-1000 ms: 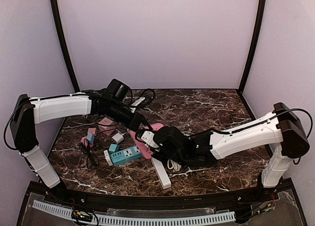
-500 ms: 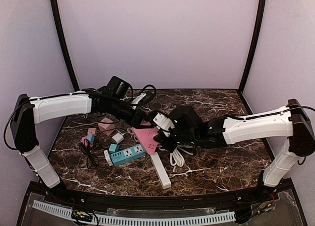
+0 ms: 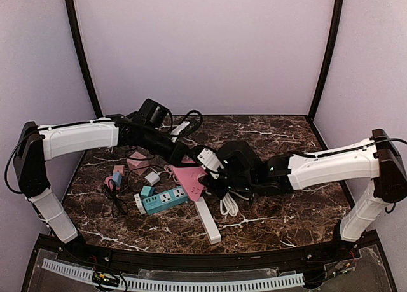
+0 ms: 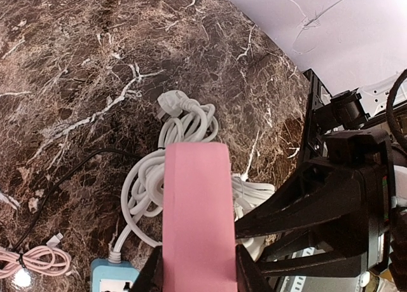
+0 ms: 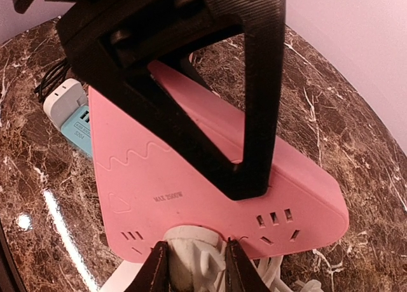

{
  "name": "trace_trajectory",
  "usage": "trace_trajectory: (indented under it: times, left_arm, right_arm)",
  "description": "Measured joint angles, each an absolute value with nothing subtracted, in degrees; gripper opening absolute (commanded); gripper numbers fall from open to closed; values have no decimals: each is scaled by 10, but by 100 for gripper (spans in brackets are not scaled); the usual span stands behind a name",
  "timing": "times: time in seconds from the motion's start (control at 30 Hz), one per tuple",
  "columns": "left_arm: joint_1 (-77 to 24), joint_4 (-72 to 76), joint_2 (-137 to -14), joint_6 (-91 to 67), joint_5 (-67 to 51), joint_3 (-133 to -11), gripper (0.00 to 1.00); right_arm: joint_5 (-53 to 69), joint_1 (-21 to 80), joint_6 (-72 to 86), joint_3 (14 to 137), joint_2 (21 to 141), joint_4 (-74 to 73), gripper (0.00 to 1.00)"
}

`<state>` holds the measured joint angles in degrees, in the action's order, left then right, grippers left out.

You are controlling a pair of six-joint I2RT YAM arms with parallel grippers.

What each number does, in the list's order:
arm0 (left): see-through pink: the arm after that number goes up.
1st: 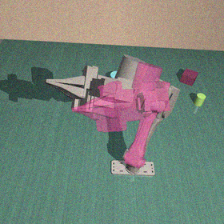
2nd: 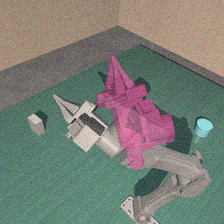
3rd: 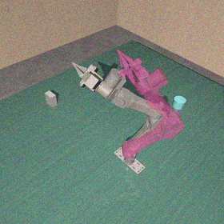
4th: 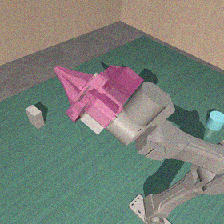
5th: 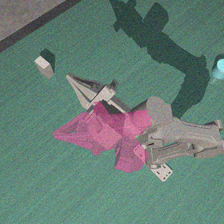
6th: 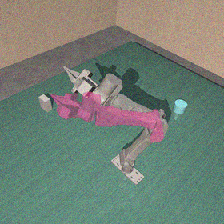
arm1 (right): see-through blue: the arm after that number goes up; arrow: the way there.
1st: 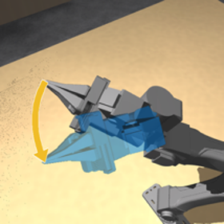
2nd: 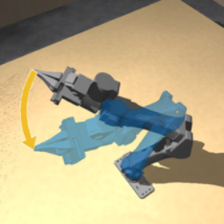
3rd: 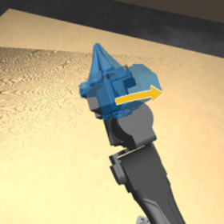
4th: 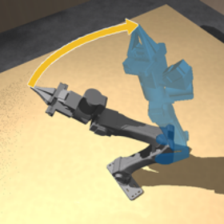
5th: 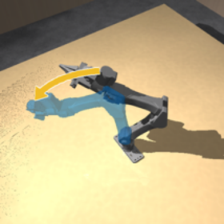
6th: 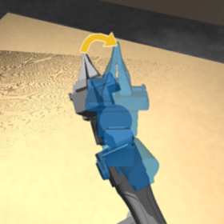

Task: Pull the plug off the socket
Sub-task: Remove the plug from the socket.

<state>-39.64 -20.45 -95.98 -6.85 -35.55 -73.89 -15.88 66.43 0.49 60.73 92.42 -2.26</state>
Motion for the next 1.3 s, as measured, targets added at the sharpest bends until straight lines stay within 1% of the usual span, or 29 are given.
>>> trace_trajectory:
  times: [0.07,0.17,0.2,0.3,0.37,0.57,0.67,0.7,0.8,0.83,1.1,1.3]
  left_arm:
    - [-396,-209,-960,-64,-360,-739,1]
    - [-395,-222,-960,-60,-362,-739,1]
    - [-394,-227,-960,-58,-363,-739,1]
    - [-394,-238,-960,-55,-364,-739,1]
    - [-393,-242,-960,-53,-365,-739,1]
    - [-391,-243,-960,-52,-366,-739,1]
    - [-390,-244,-960,-51,-364,-739,1]
    - [-389,-244,-960,-51,-364,-739,1]
    - [-388,-242,-960,-51,-361,-739,1]
    - [-387,-241,-960,-51,-360,-739,1]
    - [-391,-251,-960,-49,-327,-741,1]
    - [-392,-258,-960,-58,-330,-747,1]
  right_arm:
    - [-165,664,5,607,924,-24,59]
    - [-164,661,3,605,924,-27,70]
    - [-162,660,5,604,924,-27,72]
    - [-158,660,0,592,923,-28,72]
    - [-152,660,-7,583,923,-34,67]
    - [-147,662,-25,580,926,-39,45]
    - [-152,667,-29,587,938,-39,37]
    - [-155,669,-31,590,943,-39,32]
    - [-163,676,-37,601,957,-42,6]
    - [-170,680,-39,605,962,-42,0]
    - [-212,700,-54,607,965,-54,0]
    - [-276,729,-64,607,965,-52,0]
